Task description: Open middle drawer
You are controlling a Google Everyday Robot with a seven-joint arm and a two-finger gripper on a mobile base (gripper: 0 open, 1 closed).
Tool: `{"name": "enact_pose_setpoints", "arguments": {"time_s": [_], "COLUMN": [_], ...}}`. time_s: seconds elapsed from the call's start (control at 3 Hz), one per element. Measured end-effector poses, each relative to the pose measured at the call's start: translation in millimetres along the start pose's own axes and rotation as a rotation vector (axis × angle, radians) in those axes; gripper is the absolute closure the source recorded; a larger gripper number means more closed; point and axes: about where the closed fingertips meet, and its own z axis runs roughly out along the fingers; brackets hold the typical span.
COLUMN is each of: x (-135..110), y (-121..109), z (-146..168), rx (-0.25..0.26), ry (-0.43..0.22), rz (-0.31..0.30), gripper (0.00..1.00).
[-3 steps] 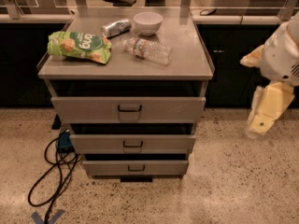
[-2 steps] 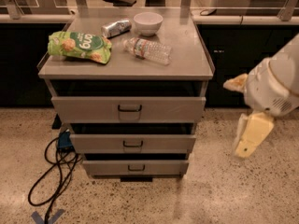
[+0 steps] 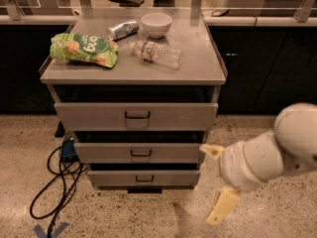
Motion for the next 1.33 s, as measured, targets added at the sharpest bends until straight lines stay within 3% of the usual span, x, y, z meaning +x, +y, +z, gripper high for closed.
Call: {"name": "enact_pose_setpoints", "arguments": {"time_s": [0.33,0.67,1.0,1.33], "x": [27.8,47.9,47.2,58.6], "y": [43.4,63.7,63.2,50.7], "z": [100.7,127.3,126.0,136.5], "rx": [-0.100,-0.113,-0.110,-0.050], "ry": [-0.041,-0.036,-0.034,-0.022], "rz": [0.072,0.111,0.108,0.109], "gripper": [0.00,0.00,0.00,0.00]}}
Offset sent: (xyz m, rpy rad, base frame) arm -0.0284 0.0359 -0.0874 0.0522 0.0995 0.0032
